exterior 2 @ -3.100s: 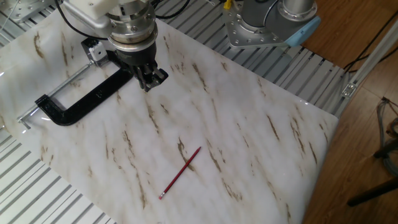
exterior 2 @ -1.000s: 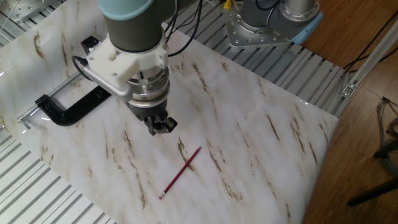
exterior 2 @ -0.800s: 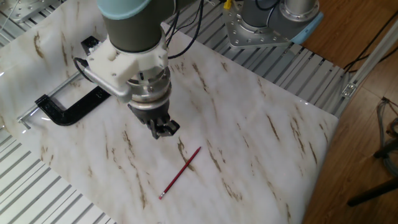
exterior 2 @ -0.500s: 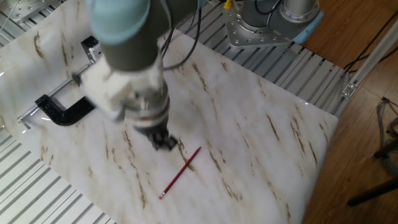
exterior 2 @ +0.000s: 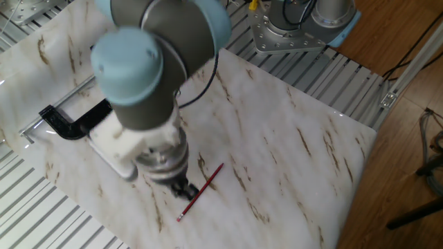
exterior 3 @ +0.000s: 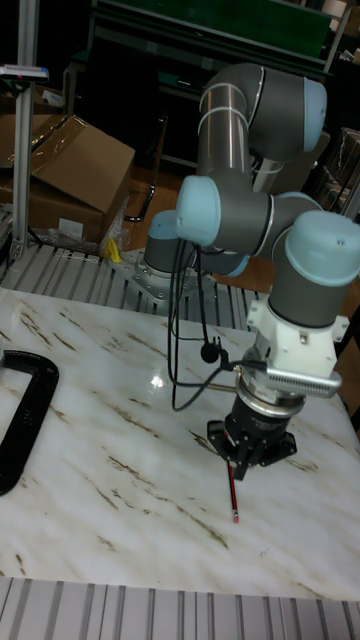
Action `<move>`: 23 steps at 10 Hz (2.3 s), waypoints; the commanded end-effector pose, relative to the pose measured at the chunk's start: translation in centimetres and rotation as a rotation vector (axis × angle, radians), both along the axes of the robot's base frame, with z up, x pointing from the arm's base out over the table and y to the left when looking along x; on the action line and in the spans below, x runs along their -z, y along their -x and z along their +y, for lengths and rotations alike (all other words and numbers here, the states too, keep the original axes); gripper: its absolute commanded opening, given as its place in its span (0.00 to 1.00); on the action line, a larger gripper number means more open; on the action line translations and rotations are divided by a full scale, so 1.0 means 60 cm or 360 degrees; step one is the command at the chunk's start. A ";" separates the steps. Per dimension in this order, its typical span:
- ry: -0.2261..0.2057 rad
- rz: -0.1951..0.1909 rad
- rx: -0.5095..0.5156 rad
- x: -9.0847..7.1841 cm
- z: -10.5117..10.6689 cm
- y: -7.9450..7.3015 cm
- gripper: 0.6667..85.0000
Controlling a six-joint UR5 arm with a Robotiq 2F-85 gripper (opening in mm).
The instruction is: Insert the pencil into the pencil sharpener
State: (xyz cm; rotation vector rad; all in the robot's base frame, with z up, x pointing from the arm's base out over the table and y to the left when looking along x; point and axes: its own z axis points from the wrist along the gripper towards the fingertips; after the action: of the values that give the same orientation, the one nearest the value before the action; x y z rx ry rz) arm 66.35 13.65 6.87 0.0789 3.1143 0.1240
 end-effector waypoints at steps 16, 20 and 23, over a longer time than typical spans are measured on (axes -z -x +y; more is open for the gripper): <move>0.0063 -0.0076 -0.0038 0.093 0.024 0.055 0.34; 0.0075 -0.0085 -0.0035 0.101 0.025 0.058 0.34; 0.0084 -0.0056 -0.0041 0.106 0.024 0.066 0.34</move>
State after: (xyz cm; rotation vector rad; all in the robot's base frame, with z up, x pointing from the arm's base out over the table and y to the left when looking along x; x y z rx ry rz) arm 62.63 15.01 0.63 0.0246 3.0728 0.0355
